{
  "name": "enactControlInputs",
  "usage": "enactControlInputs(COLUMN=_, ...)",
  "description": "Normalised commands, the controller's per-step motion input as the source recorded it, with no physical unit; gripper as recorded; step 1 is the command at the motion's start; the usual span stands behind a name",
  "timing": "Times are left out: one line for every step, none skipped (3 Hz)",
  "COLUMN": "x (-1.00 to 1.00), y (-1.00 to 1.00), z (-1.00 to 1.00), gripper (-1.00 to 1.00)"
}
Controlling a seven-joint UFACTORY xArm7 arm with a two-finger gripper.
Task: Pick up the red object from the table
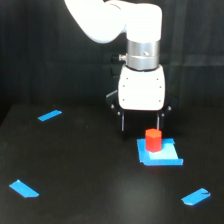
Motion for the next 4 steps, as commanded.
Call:
enactControlInputs(x=0.28, y=-0.49, z=-0.16, gripper=1.0)
enactControlInputs(x=-0.04, y=-0.2, z=-0.35, gripper=0.39)
enactControlInputs(x=-0.28, y=-0.09, z=-0.23, gripper=-0.84)
enactControlInputs(x=-0.26, y=-0.03, z=-0.17, gripper=-1.0)
